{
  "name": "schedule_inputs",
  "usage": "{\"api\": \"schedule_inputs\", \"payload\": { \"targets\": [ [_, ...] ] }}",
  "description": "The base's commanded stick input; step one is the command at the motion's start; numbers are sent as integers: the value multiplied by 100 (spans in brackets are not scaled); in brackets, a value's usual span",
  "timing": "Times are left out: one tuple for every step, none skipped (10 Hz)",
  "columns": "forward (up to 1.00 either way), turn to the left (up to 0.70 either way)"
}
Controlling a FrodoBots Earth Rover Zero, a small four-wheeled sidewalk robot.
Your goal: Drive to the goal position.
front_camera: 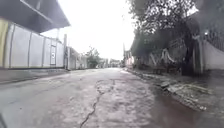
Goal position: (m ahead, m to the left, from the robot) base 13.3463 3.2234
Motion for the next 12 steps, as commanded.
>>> {"api": "schedule_inputs", "payload": {
  "targets": [
    [70, 0],
    [70, 0],
    [70, -23],
    [70, -25],
    [70, -10],
    [70, -3],
    [70, 0],
    [70, 0],
    [70, 0],
    [70, 0],
    [70, 0],
    [70, 0]
  ]
}}
